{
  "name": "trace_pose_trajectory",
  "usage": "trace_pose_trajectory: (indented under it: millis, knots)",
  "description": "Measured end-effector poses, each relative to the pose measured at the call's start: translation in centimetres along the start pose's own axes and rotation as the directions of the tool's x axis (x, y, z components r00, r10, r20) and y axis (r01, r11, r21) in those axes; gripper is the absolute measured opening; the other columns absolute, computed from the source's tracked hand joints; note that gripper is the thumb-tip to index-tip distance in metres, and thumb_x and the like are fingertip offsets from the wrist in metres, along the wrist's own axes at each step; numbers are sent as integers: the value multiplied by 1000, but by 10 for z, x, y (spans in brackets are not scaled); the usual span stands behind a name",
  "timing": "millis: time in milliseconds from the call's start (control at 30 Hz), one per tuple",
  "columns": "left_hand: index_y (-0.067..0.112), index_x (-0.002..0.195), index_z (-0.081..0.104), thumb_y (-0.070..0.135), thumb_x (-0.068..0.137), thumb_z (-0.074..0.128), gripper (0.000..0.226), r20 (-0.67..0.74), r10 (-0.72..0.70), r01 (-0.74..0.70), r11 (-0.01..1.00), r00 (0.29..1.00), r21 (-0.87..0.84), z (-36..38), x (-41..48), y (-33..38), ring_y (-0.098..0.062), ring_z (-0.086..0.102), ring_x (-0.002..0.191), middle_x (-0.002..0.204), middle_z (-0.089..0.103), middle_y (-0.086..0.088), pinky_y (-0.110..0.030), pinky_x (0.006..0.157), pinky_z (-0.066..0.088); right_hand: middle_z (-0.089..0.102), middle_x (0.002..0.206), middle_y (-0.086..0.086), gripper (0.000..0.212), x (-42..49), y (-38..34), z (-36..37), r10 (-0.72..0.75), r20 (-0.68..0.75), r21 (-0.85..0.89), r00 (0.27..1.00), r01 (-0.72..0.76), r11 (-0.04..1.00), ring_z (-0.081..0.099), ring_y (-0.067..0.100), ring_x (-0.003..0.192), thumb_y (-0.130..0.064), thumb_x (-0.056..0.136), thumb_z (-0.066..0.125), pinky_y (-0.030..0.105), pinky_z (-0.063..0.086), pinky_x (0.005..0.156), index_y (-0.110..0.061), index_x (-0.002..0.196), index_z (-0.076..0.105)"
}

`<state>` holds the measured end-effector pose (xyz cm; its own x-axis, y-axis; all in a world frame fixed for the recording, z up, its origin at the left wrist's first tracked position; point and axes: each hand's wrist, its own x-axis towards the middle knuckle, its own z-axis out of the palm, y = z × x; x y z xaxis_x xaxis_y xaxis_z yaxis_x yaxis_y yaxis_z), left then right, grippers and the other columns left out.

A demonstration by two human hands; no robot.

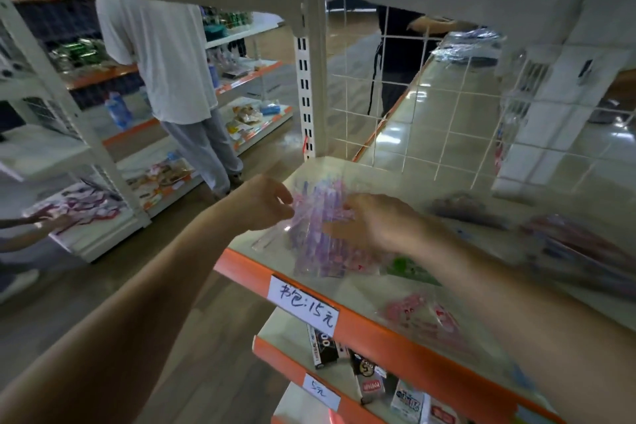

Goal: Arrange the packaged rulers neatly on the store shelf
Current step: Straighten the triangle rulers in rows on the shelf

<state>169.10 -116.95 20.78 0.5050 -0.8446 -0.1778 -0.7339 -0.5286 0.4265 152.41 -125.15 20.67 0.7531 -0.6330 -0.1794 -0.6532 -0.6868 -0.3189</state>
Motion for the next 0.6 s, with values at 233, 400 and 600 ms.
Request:
trace_pose_trajectory:
  millis: [233,400,600]
  knots:
    - [18,125,57,32,85,66,44,55,-49,46,997,997,66,9,0,-17,-20,59,105,122,60,-3,-33,94,48,57,97,5,43,18,-41,26,40,19,-283,999,-33,959,48,22,83,-54,92,42,30,36,72,-17,103,60]
    - [19,120,61,35,79,71,45,28,-62,58,992,998,116,20,0,-18,-21,62,98,113,62,-1,-31,83,51,53,73,1,24,22,-42,32,7,-56,-159,998,-15,987,53,20,72,-40,89,53,26,37,64,-18,90,62]
    - [16,116,63,31,82,68,37,58,-48,44,997,997,58,15,0,-24,-19,63,95,111,65,-3,-33,85,53,49,65,1,32,18,-38,23,7,18,21,1000,-7,1000,48,15,60,-35,88,59,25,33,50,-14,68,47]
